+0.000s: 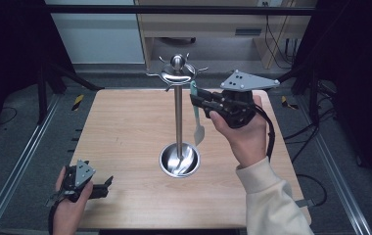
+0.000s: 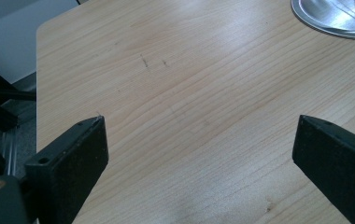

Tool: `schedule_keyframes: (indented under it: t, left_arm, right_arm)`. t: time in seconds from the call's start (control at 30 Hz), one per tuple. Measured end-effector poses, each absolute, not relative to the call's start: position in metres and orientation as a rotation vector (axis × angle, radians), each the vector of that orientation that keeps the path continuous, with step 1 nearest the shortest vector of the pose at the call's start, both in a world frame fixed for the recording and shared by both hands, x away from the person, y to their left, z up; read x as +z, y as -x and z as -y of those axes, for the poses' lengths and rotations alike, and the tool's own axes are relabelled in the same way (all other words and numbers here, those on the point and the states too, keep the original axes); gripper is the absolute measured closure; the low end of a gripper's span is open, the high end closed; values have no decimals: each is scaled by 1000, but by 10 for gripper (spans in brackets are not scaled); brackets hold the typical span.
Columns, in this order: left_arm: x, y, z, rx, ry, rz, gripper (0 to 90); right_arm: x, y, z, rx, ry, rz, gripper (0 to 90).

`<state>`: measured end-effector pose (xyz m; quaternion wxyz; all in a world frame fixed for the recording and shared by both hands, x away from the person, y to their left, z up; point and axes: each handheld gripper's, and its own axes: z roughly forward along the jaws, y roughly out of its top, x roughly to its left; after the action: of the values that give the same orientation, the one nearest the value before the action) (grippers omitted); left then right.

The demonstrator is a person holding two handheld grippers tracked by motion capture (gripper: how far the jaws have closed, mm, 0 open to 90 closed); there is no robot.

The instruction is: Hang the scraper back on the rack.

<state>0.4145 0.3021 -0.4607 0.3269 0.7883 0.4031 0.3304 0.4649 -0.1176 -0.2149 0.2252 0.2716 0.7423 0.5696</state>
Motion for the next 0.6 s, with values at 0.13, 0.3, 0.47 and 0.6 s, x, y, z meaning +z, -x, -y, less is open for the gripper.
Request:
schedule_keyframes:
  t: [0.13, 0.3, 0.47, 0.6]
  left_arm:
    - [-461, -414, -302, 865, -2065, -1055, 33]
    - [-461, -415, -302, 865, -2068, -1053, 32]
    - [-461, -415, -301, 863, -2070, -1051, 32]
    - [-461, -415, -302, 861, -2070, -1052, 32]
  right_arm:
    - [-216, -466, 117, 1573, -747, -2046, 739]
    - [-216, -466, 118, 1579, -750, -2044, 739]
    - [-216, -466, 117, 1584, -752, -2042, 739]
    - [-217, -466, 118, 1590, -754, -2044, 738]
